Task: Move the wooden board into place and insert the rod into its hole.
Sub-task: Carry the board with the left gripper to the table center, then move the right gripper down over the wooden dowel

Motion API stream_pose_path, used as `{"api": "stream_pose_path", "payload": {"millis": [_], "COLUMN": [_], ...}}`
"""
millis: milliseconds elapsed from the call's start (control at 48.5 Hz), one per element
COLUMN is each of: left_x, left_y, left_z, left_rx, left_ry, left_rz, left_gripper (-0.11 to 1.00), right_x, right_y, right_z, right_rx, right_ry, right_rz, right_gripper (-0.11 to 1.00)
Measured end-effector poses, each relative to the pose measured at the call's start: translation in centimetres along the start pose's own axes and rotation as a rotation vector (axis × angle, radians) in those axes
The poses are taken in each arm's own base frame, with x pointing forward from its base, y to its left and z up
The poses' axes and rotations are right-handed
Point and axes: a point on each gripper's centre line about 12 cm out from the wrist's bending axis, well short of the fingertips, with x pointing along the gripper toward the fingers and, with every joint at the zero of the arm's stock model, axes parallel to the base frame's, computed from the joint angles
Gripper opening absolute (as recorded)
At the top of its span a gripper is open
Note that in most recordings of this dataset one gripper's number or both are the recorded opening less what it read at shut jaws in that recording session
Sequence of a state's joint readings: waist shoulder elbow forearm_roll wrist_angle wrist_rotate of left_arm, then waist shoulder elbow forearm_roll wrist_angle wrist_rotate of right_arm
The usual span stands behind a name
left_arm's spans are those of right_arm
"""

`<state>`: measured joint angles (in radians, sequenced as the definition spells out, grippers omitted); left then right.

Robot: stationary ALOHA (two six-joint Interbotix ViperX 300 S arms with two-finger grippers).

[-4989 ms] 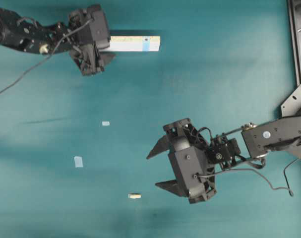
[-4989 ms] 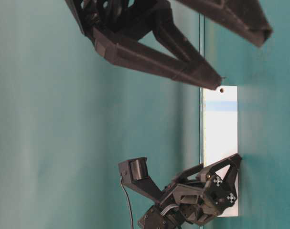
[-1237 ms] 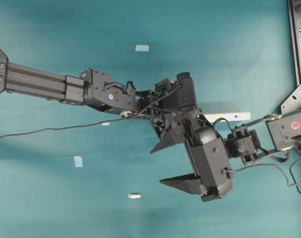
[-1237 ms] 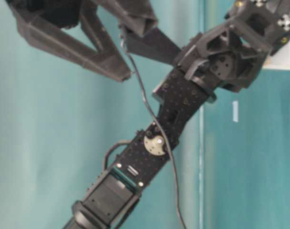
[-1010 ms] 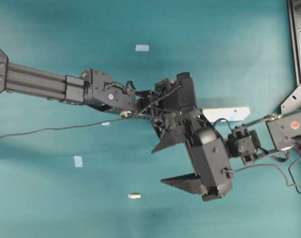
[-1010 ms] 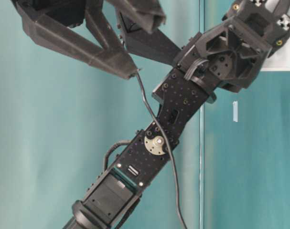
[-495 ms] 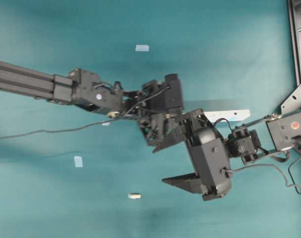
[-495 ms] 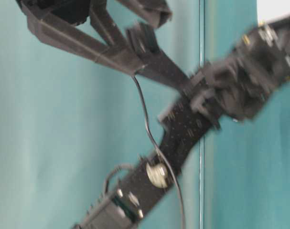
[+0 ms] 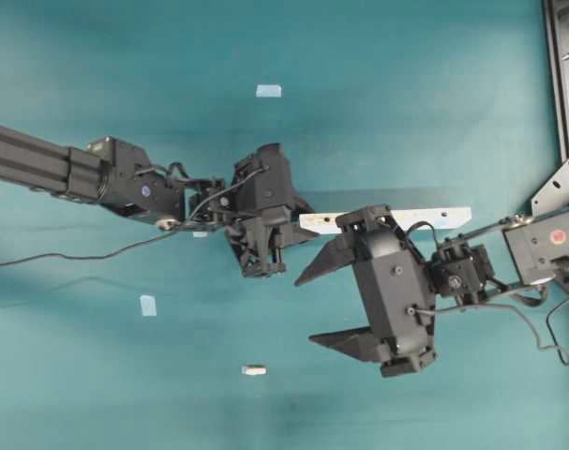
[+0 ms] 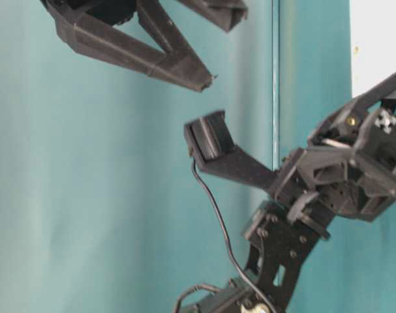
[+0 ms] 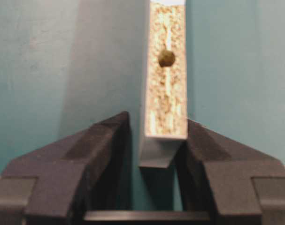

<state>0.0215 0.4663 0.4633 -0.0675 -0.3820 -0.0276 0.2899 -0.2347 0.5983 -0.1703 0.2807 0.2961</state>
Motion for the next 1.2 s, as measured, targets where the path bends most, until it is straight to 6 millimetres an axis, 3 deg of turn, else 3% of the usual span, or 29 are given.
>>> {"api": "stream_pose_path", "payload": {"millis": [309,701,928,1196], "left_x": [-0.4,-0.1,-0.1,-0.1], "left_y": [0.1,0.1,0.1,0.2], "left_z": [-0.3,-0.6,-0.6,-0.6], "left_rx": [0.059,0.063,0.063,0.075], "left_ry": [-0.043,-0.069,-0.077,-0.078], "left_rz": [0.001,0.003,0.003,0.004], "left_gripper": [0.38,0.38,0.38,0.37], "right_x": [2.0,8.6,12.3,14.8], "right_y": [0.1,2.9,2.9,3.1], "right_z": [0.7,0.3,-0.7,-1.7], "right_rx": [0.052,0.052,0.086,0.174], "right_ry": [0.101,0.328,0.451,0.507], "right_rz": [-0.031,-0.041,-0.088,-0.127], "right_gripper": [0.86,0.86,0.86,0.86]}}
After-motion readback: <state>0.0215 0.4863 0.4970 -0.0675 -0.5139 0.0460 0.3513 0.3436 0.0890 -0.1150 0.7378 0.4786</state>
